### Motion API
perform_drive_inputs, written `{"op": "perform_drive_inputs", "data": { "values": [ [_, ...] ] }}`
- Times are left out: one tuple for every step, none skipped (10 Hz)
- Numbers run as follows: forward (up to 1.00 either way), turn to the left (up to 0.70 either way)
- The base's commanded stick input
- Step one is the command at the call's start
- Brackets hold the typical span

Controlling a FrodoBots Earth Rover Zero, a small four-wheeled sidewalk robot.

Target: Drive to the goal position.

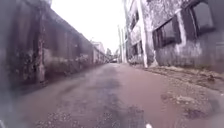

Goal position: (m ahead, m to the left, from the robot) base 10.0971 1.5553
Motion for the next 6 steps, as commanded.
{"op": "perform_drive_inputs", "data": {
  "values": [
    [0.6,0.0],
    [0.6,0.0],
    [0.6,0.0],
    [0.6,0.0],
    [0.6,0.0],
    [0.6,0.0]
  ]
}}
